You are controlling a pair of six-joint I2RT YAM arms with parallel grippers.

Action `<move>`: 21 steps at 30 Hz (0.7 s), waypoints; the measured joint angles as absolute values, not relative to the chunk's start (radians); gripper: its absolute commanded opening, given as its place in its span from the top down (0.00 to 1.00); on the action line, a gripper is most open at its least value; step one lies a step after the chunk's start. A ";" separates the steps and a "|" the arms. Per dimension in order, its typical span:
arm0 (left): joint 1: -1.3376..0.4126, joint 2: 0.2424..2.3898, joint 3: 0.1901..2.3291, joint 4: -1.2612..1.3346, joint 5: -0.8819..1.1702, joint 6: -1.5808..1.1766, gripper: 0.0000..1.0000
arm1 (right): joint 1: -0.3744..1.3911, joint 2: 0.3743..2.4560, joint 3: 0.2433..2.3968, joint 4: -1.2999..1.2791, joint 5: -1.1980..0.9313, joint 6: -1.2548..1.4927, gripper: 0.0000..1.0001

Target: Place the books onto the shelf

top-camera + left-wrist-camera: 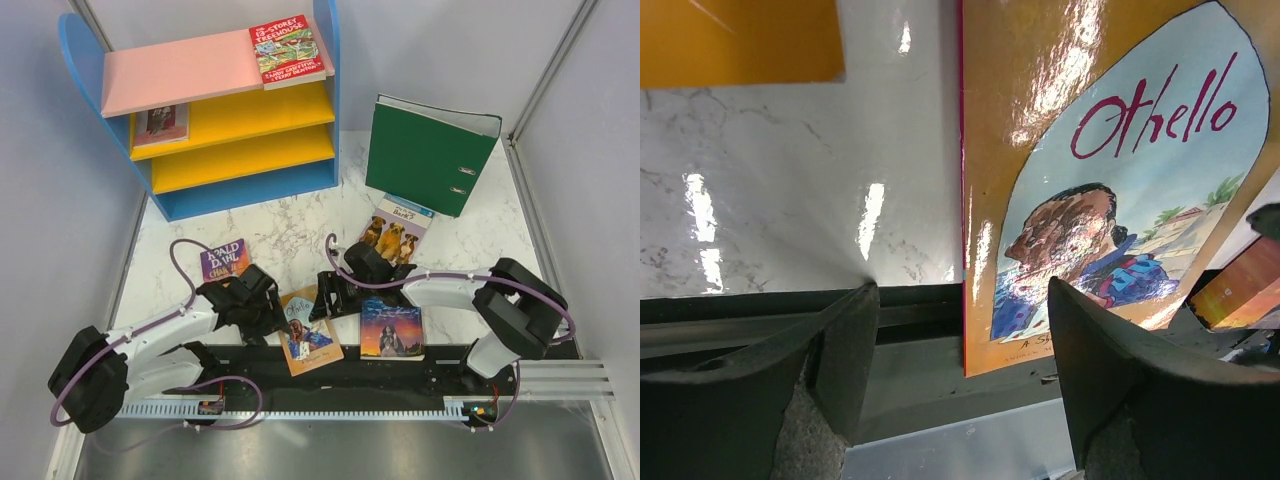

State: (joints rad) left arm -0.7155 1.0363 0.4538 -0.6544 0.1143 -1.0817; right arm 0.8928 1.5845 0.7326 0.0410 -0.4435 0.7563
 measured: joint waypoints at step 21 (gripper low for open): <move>-0.716 1.192 0.532 -0.655 0.142 -1.079 0.23 | 0.893 1.533 0.720 -0.015 -0.334 0.743 0.29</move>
